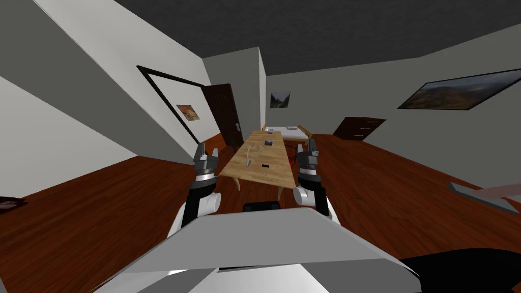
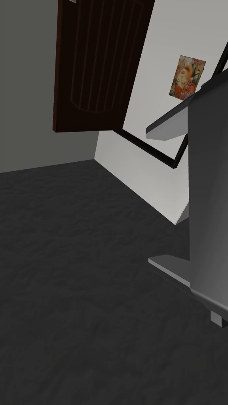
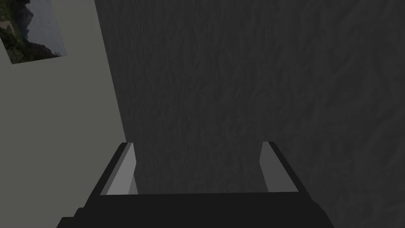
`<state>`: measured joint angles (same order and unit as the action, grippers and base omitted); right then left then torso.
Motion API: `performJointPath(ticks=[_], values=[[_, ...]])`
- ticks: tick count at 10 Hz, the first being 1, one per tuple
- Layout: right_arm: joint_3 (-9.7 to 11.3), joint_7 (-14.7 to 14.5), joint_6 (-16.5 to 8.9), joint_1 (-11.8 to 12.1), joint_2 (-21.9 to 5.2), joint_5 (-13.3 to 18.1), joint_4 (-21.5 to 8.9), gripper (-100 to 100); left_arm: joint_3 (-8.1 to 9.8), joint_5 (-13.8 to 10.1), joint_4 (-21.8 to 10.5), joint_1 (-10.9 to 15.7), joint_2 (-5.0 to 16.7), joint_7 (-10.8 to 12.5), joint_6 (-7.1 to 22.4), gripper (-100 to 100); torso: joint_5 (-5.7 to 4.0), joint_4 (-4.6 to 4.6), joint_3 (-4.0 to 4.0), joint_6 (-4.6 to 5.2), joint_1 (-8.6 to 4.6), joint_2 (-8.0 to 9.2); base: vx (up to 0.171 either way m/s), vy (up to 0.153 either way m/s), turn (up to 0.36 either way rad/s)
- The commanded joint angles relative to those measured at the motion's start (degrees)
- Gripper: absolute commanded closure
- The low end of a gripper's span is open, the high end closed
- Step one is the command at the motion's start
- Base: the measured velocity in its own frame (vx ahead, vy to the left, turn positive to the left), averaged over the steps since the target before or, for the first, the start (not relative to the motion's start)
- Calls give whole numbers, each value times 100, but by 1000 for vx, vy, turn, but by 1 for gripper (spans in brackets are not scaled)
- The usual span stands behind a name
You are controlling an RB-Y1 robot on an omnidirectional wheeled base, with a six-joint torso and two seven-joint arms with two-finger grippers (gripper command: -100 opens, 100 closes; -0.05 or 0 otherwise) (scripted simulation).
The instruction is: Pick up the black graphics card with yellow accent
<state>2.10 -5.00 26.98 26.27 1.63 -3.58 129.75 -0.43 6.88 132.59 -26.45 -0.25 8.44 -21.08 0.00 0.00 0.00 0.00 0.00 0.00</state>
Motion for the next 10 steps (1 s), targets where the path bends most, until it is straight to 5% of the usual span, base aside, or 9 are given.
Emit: performJointPath(ticks=[1, 10], values=[[-21, 24, 49, 26, -244, 15, -77, -100, 0, 0, 0, 0, 0, 0, 0, 0, 0, 0, 0, 0, 0, 0, -33, -4, 42], [-188, 279, 586, 319, -1623, 314, -1141, -100, -1, 0, -1, 2, 0, 0, 0, 0, 0, 13, 33, -1, 2, 57, -119, 6, 98]])
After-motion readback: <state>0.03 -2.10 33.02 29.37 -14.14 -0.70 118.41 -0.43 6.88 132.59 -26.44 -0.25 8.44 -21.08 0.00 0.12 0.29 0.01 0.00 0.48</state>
